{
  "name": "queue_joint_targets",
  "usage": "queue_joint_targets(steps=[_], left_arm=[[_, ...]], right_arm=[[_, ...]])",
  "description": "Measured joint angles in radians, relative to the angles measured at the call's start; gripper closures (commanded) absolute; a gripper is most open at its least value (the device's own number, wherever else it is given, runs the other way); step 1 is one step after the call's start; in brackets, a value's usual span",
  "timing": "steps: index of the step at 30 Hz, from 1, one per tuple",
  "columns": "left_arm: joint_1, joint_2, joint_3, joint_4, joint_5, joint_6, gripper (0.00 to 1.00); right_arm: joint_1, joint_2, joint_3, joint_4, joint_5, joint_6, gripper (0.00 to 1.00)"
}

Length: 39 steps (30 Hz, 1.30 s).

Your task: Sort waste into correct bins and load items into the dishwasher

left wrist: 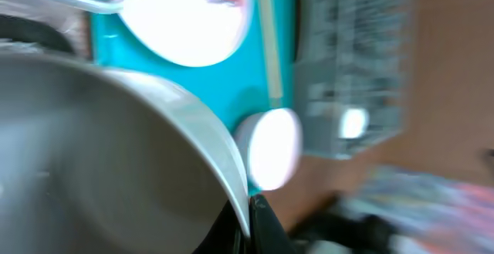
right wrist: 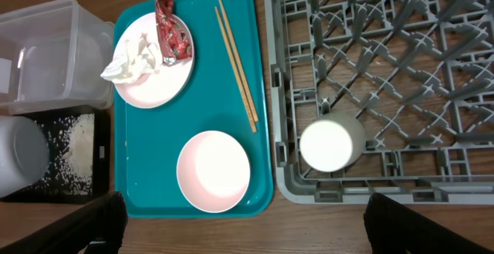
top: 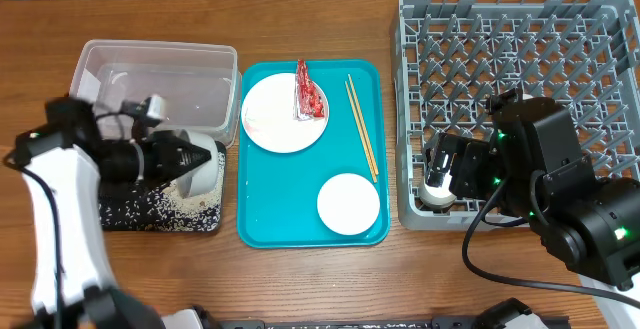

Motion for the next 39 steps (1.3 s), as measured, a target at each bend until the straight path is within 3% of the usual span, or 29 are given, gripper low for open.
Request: queue_joint_targets(steps=[5, 8, 13, 17, 19, 21, 24, 29, 34, 39], left_arm=[[-0.272, -0.116, -0.004, 0.033, -0.285, -0.22, 0.96], [-0.47, -0.114, -0.078, 0.139, -0.457, -0.375, 0.96], [-0.682, -0.052, -0.257, 0.366, -0.589, -0.546, 0.96], [-0.791, 0.022, -0.313, 0.459, -0.669, -0.644, 0.95], [-0.835, 0.047, -0.314, 0.489, -0.721, -0.679, 0.78], [-0.87, 0.066, -0.314, 0.497, -0.761, -0.706, 0.64], [-0.887, 0.085, -0.313, 0.483, -0.793, -0.732, 0.58], [-0.866, 0.091, -0.224, 0.418, -0.822, -0.726, 0.36], [-0.818, 0.091, -0.042, 0.607, -0.834, -0.642, 0.31], [-0.756, 0.128, 0.008, 0.79, -0.835, -0.583, 0.29]], right_arm=[[0.0, 0.0, 0.0, -0.002, -0.019, 0.001, 0.0], [0.0, 0.0, 0.0, -0.01, -0.034, 0.0, 0.0], [0.0, 0.0, 0.0, -0.039, -0.044, 0.0, 0.0], [0.0, 0.002, 0.0, -0.043, -0.045, 0.0, 0.0], [0.0, 0.006, 0.0, -0.044, -0.044, 0.0, 0.0], [0.0, 0.011, 0.0, -0.045, -0.045, 0.0, 0.0], [0.0, 0.019, 0.0, -0.045, -0.045, 0.0, 0.0], [0.0, 0.023, 0.0, -0.044, -0.045, 0.001, 0.0], [0.0, 0.023, 0.0, -0.045, -0.045, 0.0, 0.0], [0.0, 0.023, 0.0, -0.045, -0.045, 0.001, 0.0]])
